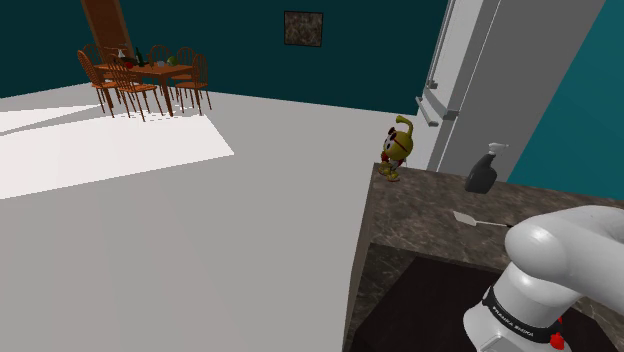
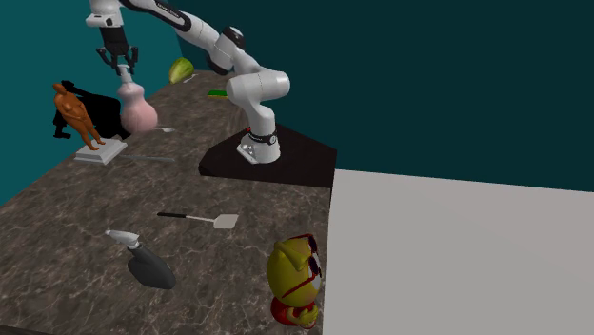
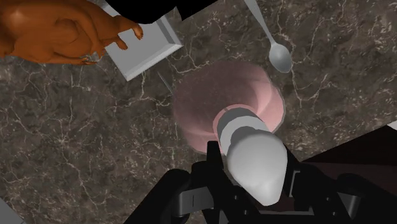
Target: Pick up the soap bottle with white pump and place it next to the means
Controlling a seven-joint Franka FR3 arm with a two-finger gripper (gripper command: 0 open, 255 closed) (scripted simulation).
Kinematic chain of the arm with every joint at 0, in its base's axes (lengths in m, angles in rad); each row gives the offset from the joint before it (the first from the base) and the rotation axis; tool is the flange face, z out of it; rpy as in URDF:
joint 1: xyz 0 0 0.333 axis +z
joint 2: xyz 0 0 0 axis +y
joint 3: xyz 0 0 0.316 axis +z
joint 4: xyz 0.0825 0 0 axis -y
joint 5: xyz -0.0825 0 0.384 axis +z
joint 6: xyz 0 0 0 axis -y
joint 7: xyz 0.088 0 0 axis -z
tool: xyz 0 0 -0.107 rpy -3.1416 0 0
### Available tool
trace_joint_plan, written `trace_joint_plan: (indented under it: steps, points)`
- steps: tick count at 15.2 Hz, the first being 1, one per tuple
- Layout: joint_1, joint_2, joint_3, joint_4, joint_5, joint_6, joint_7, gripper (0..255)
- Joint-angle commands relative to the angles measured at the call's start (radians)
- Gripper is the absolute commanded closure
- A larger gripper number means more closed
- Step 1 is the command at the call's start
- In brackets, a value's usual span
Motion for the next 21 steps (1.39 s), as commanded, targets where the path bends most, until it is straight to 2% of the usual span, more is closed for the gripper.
trace_joint_plan:
  steps: [1,13,21]
  points:
    - [-0.006,-0.014,-0.012,-0.008,-0.015,0.01,-0.009,255]
    - [-0.066,-0.12,-0.09,-0.133,-0.085,0.071,-0.004,255]
    - [-0.066,-0.12,-0.09,-0.133,-0.085,0.071,-0.004,255]
